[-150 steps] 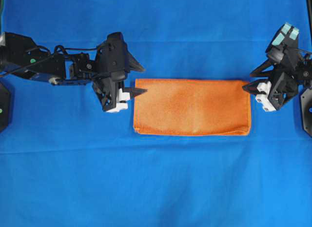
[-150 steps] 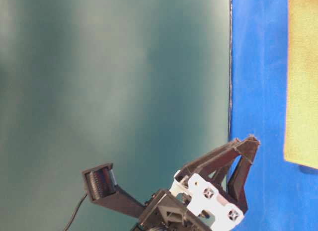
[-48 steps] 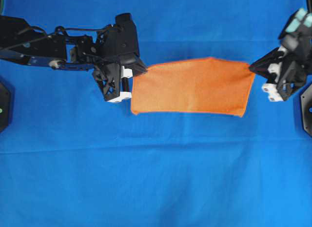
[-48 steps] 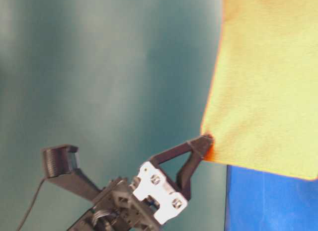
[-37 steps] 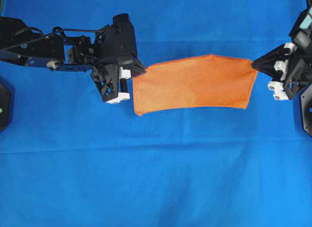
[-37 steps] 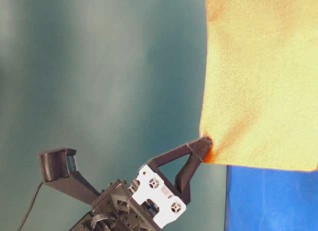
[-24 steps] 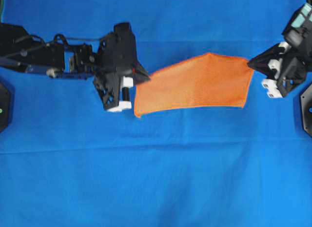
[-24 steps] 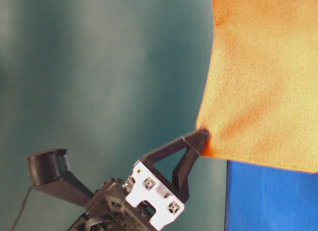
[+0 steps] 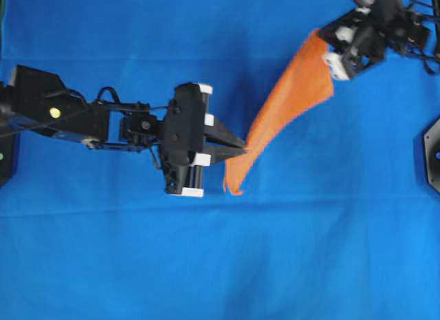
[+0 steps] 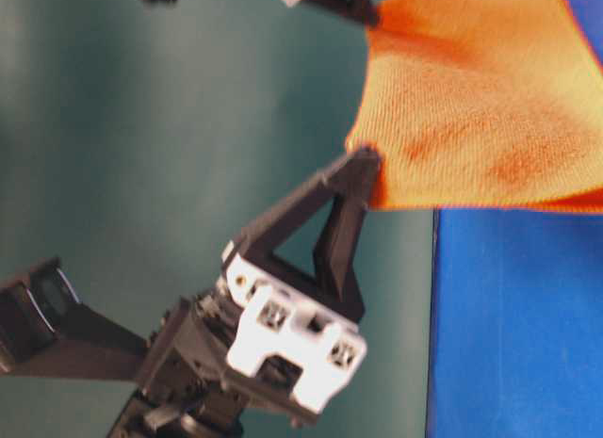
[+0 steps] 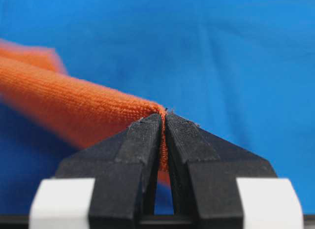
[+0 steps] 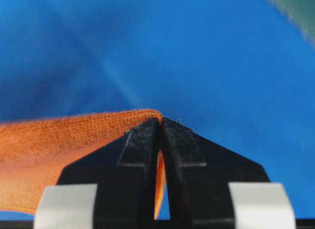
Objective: Fold the orange towel.
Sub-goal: 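Lift the towel and swing the right gripper's end up and over, then lay the right end onto the left end, folding the strip in half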
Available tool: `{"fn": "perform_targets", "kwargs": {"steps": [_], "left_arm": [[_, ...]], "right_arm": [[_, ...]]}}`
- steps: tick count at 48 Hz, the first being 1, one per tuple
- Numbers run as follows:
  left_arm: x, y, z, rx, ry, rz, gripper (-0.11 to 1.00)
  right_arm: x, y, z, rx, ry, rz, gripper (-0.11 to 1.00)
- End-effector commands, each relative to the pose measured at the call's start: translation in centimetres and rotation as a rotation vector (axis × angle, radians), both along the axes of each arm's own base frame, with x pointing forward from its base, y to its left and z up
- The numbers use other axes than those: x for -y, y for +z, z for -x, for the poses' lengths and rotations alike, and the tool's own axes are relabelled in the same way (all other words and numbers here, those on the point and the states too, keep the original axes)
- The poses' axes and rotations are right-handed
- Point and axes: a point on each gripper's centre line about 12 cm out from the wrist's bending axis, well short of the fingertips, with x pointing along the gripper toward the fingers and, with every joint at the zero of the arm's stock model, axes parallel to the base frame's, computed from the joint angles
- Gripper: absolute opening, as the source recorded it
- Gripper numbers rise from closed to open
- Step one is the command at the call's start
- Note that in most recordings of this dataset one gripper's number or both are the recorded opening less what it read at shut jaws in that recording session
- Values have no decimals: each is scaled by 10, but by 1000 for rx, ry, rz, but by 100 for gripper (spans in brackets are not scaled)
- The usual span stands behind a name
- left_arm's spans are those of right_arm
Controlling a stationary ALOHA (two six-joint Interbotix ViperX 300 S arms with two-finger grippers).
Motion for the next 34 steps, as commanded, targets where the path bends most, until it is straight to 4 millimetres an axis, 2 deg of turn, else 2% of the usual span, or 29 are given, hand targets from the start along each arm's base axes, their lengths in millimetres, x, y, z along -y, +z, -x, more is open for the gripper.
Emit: {"fn": "perform_targets", "kwargs": {"steps": [1,9,18,25,34], "left_arm": [[8,19,-11,63,-31,-27,2],[14,20,-19,72,-56,-58,2],[15,18,-21,71,-60,-60,2],[16,17,-21,71,-61,-60,2],[16,18,-24,85,-62,-64,2]], "right_arm": [[14,16,-21,36,16,45,3],[37,28,-58,56,43,95,3],[55,39,-88,88,55,129,3],[61,43,-97,96,59,143,3],[61,42,-96,91,61,145,3]]}}
